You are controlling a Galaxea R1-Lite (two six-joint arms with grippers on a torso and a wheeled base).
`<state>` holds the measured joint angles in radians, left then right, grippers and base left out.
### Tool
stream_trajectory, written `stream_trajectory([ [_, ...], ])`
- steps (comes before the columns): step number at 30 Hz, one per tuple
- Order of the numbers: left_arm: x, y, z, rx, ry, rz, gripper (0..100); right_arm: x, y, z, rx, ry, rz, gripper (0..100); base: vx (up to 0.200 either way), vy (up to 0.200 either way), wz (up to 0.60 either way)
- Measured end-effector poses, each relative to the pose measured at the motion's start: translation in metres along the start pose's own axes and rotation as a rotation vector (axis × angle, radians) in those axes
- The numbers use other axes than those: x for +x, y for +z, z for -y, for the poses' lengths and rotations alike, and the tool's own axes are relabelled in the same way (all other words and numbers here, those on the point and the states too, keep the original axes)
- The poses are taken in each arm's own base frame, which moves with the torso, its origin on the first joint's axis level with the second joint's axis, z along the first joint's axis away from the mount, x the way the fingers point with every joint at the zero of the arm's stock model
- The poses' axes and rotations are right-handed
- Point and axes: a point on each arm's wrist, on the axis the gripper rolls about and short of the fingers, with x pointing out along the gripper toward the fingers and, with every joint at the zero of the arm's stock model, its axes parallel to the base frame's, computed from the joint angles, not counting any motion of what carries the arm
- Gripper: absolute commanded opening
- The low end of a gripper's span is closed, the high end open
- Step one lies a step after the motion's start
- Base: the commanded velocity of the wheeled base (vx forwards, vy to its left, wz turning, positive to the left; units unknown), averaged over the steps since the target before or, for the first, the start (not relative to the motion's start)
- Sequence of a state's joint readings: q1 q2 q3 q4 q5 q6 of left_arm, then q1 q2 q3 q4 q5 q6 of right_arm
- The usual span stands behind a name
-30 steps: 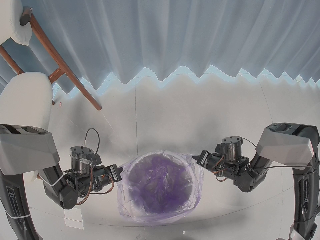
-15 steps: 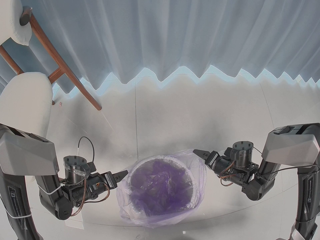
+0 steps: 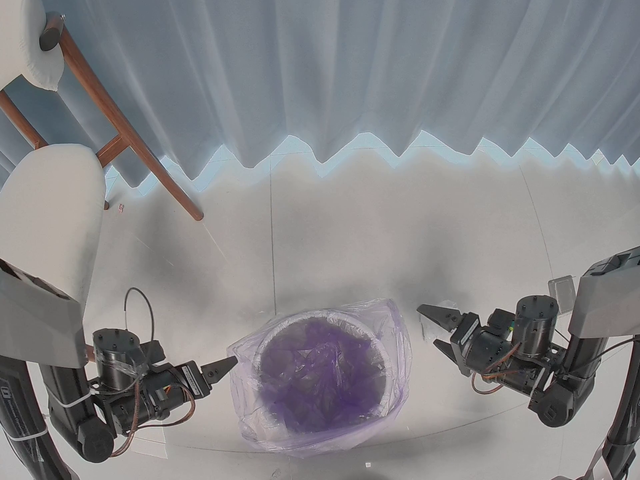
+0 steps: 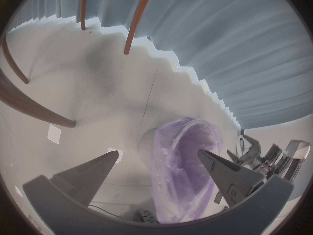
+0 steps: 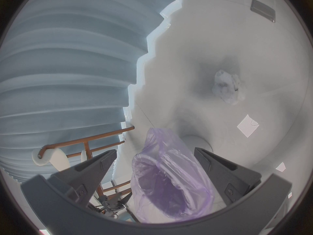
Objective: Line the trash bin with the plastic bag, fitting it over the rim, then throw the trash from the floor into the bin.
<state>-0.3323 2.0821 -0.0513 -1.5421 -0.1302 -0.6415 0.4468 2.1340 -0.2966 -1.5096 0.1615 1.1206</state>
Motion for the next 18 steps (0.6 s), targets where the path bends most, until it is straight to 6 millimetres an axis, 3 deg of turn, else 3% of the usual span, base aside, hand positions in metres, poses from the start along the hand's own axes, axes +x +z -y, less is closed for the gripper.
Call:
stream_trajectory([
  [8,-0.027,0.010,0.027,-0.115,-0.084,0.110,100,-0.029,-0.004,0.004,-0.004,-0.105,0.145,100,-0.200,0.000,0.00],
  [18,-0.040,-0.015,0.069,-0.062,-0.194,0.088,100,-0.038,-0.006,0.005,-0.010,-0.181,0.266,100,0.000,0.000,0.00],
])
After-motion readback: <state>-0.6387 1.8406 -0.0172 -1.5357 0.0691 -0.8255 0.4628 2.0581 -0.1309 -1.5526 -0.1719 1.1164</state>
